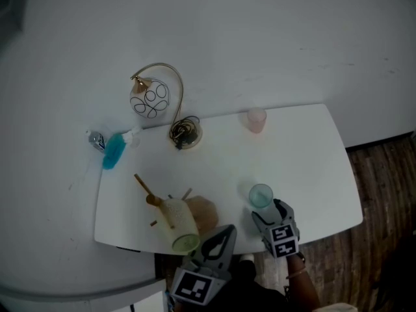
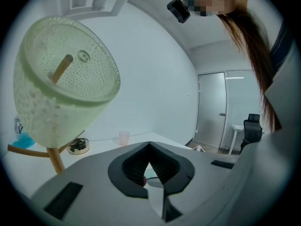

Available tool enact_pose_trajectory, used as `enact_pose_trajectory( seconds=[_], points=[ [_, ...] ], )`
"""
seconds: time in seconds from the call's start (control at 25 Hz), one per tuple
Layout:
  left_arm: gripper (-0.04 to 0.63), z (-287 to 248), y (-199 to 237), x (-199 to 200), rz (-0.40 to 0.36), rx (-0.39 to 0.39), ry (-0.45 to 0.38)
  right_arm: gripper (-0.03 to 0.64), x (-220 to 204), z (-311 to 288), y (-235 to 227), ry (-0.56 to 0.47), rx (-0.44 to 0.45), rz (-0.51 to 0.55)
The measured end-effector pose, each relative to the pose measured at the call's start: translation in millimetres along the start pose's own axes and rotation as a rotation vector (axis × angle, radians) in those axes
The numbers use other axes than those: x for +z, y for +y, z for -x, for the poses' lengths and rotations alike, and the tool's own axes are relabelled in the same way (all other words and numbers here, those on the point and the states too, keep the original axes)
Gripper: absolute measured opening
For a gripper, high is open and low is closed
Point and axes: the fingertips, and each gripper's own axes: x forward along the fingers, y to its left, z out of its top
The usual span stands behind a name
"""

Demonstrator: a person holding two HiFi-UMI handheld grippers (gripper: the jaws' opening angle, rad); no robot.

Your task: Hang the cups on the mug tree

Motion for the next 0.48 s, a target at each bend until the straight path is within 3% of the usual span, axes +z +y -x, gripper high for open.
enact_pose_trajectory(
  seconds=[0.48],
  points=[
    [0.0, -4.9, 1.9, -1.6, -0.004, 0.0, 0.016, 0.342, -12.5, -22.1, -5.2, 0.05, -0.001, -0.034]
  ],
)
